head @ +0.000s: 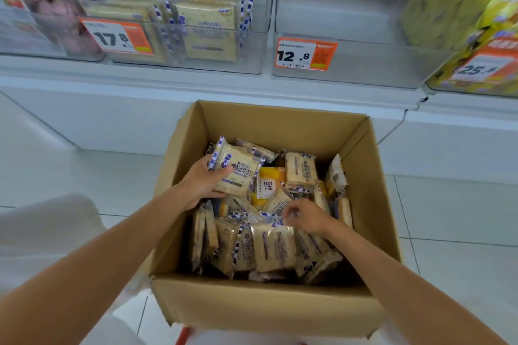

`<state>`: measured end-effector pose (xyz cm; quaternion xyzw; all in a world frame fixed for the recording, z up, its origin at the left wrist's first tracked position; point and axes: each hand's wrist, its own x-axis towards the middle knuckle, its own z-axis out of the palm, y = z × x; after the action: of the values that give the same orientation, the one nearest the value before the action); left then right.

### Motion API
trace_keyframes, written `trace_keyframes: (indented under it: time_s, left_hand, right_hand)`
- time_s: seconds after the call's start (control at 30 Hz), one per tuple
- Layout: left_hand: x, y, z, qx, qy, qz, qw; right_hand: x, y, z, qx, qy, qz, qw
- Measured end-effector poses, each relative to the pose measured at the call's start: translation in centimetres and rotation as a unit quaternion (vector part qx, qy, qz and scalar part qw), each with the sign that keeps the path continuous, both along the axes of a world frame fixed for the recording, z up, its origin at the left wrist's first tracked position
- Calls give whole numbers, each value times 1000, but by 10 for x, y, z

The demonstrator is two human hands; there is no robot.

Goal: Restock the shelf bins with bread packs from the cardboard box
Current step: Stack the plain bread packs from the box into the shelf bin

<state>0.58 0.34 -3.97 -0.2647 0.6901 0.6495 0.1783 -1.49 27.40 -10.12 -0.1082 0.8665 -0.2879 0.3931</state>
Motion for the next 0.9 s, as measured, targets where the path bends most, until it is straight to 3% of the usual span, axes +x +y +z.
trace_keyframes:
  time_s: [0.1, 0.27, 0.4, 0.5, 0.57, 0.67, 0.8, 0.9]
  left_hand:
    - [-6, -3, 9, -61, 36, -39, 997]
    - [-21, 10, 39, -73, 68, -176, 979]
    - [-29, 1, 71, 68, 108, -106, 986]
    - [-31, -18, 100, 104, 129, -87, 982]
    - [-37, -31, 122, 58, 158, -100, 981]
    - [-51, -55, 166, -40, 245, -90, 964]
    - [-84, -99, 221, -208, 360, -68, 907]
    - [-106, -130, 236, -256, 361, -61, 895]
  right_hand:
    - [-19, -16, 43, -98, 34, -20, 994]
    - [-58, -65, 128, -182, 116, -30, 976]
    - [-74, -88, 172, -206, 169, -21, 964]
    - [-82, -96, 201, -115, 173, 47, 977]
    - [-87, -107, 225, -55, 239, 106, 964]
    - [-95, -132, 271, -52, 355, 139, 923]
    - [-121, -164, 334, -33, 538, 153, 829]
    - [-152, -184, 356, 11, 555, 172, 814]
